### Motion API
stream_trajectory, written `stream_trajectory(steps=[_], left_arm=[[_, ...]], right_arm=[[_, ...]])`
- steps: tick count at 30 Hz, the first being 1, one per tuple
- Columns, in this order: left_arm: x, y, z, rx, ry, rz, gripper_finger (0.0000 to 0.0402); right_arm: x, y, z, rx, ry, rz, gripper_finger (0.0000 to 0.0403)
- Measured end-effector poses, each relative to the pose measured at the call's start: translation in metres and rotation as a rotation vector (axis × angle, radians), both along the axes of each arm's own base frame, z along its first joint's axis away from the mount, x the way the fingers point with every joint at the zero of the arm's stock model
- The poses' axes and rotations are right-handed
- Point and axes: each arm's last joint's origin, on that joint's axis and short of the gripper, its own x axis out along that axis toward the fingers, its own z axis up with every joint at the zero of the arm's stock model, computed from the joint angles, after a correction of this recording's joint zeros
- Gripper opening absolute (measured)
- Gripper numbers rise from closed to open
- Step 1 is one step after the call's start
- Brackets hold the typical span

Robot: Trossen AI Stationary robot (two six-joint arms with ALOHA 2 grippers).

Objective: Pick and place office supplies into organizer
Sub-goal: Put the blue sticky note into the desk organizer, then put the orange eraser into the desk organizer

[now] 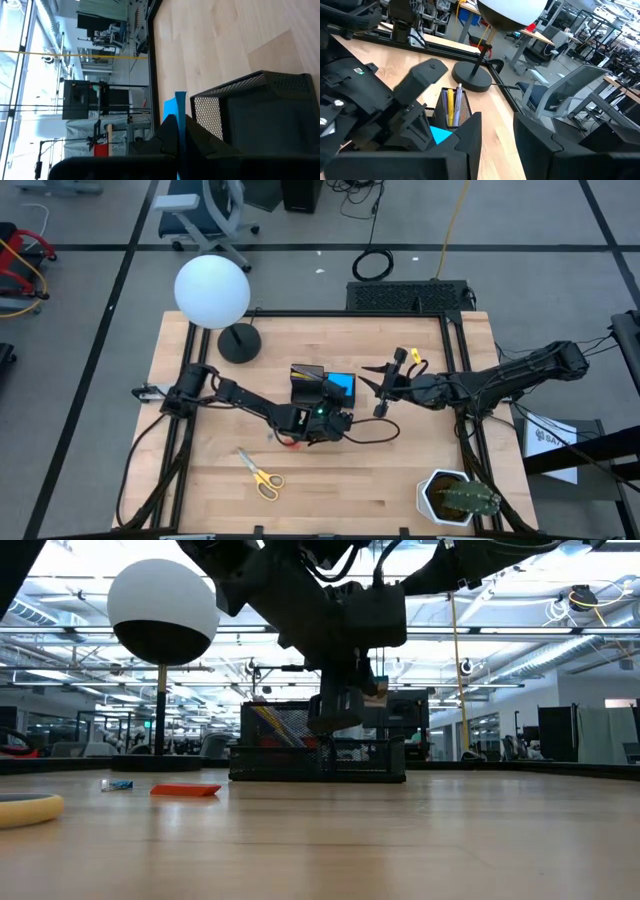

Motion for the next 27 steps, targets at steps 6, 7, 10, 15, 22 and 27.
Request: stream_trajectory(steps=[6, 7, 10, 15, 22, 27], left_arm=[[0.0010, 0.0036, -0.0003, -0.044, -0.035, 0.010, 0.0027], [0.0011, 0.0042, -0.0003, -0.049, -0.041, 0.014, 0.0037], [0.0015, 0.0071, -0.0003, -0.067, -0.062, 0.029, 0.0063], [0.0017, 0.0097, -0.0002, -0.073, -0.077, 0.047, 0.0089], [0.0010, 0.0065, 0.0000, -0.065, -0.076, 0.047, 0.0111], [0.0001, 0.0040, 0.0004, -0.048, -0.081, 0.062, 0.0112]], right_arm=[[0.0000, 0.0000, 0.0000, 0.000, 0.000, 0.000, 0.0105], [0.0000, 0.0000, 0.0000, 0.000, 0.000, 0.000, 0.0105], [0.0000, 0.0000, 0.0000, 0.000, 0.000, 0.000, 0.0105], [0.0000, 0.0000, -0.0001, 0.002, 0.000, -0.001, 0.0105], [0.0000, 0.0000, -0.0002, 0.002, 0.001, 0.000, 0.0105], [-0.0001, 0.0000, -0.0005, 0.002, 0.005, 0.000, 0.0105]])
